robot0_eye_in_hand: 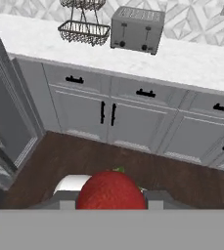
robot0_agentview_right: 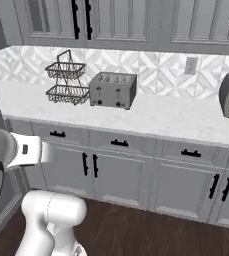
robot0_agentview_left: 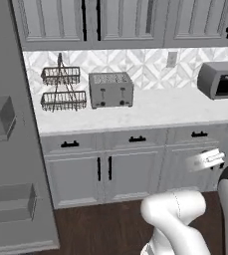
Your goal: Take the strawberry from the fridge and place it on top of the pancake, located on the dining counter.
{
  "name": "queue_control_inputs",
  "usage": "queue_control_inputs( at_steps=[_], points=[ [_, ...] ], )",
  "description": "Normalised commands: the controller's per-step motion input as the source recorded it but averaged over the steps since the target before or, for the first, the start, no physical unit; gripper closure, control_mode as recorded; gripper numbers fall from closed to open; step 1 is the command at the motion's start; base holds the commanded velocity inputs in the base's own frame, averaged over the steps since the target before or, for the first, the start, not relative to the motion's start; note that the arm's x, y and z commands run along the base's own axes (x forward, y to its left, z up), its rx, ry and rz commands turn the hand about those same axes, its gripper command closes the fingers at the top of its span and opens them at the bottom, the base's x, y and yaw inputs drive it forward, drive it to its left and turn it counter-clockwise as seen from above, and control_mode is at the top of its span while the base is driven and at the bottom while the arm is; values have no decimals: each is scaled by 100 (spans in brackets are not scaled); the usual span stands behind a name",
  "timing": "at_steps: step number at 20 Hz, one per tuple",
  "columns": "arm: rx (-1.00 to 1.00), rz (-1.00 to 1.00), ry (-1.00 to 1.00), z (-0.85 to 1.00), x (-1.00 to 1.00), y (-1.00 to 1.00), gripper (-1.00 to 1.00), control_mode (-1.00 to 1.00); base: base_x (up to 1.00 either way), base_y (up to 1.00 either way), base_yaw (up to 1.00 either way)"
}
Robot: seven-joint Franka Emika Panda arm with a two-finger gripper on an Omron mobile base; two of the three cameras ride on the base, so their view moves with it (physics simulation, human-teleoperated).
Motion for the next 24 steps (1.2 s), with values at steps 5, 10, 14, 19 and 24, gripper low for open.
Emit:
queue_control_inputs(
  at_steps=[5, 10, 14, 19, 24],
  points=[
    [0, 0, 0, 0, 0, 0, 100, 100, 0, 0, -100],
    [0, 0, 0, 0, 0, 0, 100, 100, 0, 0, -100],
    [0, 0, 0, 0, 0, 0, 100, 100, 0, 0, -100],
    [0, 0, 0, 0, 0, 0, 100, 100, 0, 0, -100],
    [0, 0, 0, 0, 0, 0, 100, 100, 35, 23, -88]
  ],
)
